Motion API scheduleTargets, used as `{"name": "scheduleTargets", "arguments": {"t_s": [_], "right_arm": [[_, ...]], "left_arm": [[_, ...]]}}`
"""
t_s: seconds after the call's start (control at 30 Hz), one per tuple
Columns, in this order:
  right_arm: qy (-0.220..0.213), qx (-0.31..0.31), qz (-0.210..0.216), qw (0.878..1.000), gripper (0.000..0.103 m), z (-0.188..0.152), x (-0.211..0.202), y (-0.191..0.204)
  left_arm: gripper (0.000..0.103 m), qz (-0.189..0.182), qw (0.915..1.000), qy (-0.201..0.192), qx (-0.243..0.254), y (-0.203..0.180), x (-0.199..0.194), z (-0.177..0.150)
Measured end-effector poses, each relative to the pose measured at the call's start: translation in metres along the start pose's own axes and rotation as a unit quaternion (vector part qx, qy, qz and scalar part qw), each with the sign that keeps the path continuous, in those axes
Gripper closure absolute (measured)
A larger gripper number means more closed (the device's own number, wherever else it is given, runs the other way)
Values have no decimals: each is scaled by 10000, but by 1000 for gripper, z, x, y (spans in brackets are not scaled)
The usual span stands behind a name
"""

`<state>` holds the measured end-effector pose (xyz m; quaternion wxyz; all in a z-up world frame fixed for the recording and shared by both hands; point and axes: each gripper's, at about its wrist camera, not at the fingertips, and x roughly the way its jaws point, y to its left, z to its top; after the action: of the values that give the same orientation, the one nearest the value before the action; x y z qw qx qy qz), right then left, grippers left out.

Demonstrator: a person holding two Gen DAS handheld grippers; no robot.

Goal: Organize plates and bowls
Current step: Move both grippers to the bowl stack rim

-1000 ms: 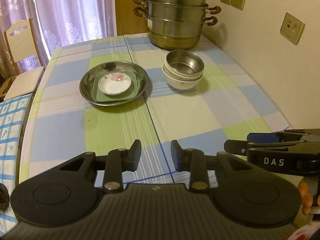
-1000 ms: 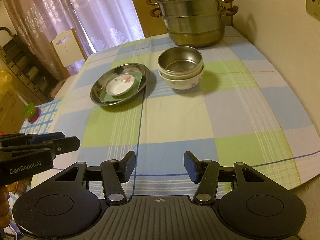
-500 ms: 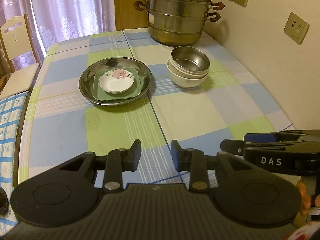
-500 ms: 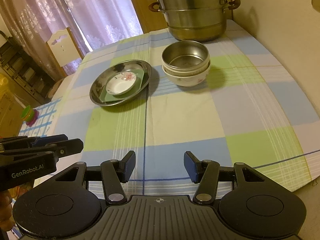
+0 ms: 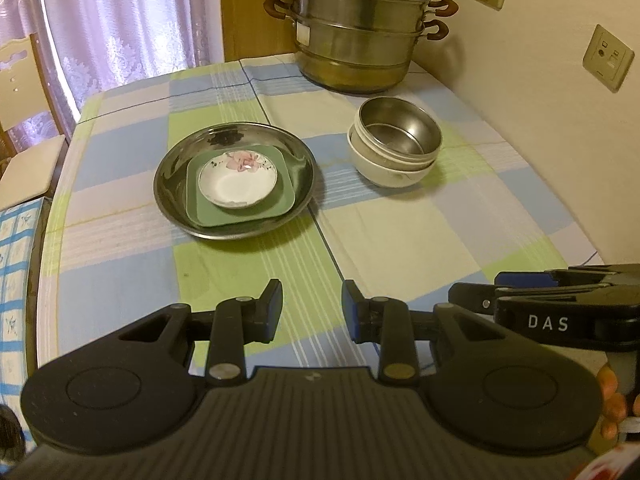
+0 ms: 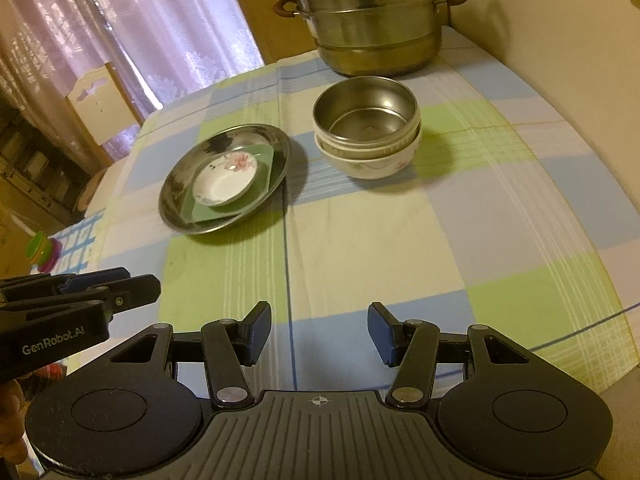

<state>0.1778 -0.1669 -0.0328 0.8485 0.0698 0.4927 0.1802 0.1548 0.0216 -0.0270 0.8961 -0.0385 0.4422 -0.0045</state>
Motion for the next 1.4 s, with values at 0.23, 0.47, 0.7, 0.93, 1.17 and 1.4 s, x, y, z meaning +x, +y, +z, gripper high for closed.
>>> {"name": "scheduleTargets", "arguments": {"t_s": [0.23, 0.47, 0.7, 0.93, 1.17, 1.4], "right_arm": [[29, 285, -191, 9994, 49, 10, 16, -8], [66, 327, -349, 9988, 49, 19, 21, -15], [-83, 115, -452, 9989, 49, 43, 22, -38], [-280, -230, -373, 9986, 49, 89, 38, -72], [-361, -547, -17, 9978, 50, 134, 63, -105], [-413, -886, 507, 9939, 50, 168, 94, -123]], "left_arm": [[74, -173, 9997, 46, 148, 13, 17, 12], [74, -294, 9992, 104, 262, 11, 33, 25], [74, -251, 9993, 88, 263, 2, 49, 42], [74, 1, 10000, -56, 18, -17, 69, 70], [74, 50, 9996, -123, -246, -50, 99, 98], [74, 158, 9982, -234, -535, -69, 129, 122]]}}
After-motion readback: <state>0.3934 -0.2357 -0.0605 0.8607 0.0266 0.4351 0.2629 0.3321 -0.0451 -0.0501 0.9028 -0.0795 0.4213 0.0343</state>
